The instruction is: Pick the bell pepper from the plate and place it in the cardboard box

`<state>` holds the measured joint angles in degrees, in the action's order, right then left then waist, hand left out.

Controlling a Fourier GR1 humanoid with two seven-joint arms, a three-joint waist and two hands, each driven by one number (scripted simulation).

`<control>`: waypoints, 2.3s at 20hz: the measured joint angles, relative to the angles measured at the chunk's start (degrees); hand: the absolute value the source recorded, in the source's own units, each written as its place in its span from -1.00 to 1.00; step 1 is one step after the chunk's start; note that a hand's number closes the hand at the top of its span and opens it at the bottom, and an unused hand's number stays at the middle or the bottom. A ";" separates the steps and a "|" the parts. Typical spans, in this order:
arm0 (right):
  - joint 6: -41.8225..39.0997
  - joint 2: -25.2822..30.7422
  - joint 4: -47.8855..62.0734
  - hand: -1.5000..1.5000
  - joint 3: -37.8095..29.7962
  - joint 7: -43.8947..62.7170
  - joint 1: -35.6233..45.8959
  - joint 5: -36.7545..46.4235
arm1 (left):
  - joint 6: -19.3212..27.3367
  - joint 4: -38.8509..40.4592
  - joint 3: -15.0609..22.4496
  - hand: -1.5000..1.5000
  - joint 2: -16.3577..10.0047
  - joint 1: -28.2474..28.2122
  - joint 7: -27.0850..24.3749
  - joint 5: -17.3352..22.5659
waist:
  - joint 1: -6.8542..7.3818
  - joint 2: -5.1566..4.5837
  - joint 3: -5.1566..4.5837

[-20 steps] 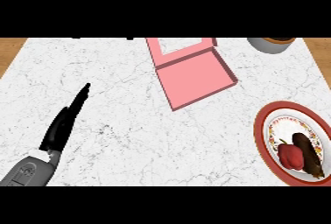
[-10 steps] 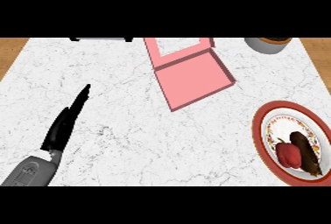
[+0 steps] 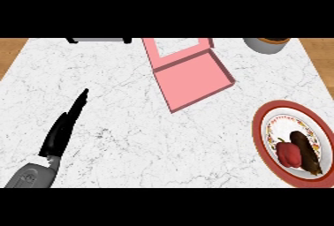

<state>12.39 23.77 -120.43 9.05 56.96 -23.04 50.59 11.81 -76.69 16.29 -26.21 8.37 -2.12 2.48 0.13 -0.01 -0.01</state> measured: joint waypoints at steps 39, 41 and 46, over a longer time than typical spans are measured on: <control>-4.42 -12.68 30.00 1.00 -11.01 -16.61 17.36 0.73 | -11.80 -0.73 -13.70 0.00 10.06 -0.91 0.59 -13.14 | -0.26 0.24 -0.34; -3.15 -12.25 31.07 1.00 -10.19 -16.62 18.11 3.82 | -11.88 -1.38 -13.85 0.00 10.09 -1.26 0.76 -13.30 | -0.11 0.34 -0.47; 0.27 -10.91 31.98 1.00 -9.51 -18.44 18.01 9.08 | -12.51 -0.96 -14.55 0.00 10.42 -1.32 0.23 -13.42 | -0.16 0.43 -0.54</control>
<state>12.65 12.86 -88.45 -0.45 38.52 -5.03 59.66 -0.69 -77.65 1.74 -15.80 7.05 -1.89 -10.94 -0.02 0.42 -0.55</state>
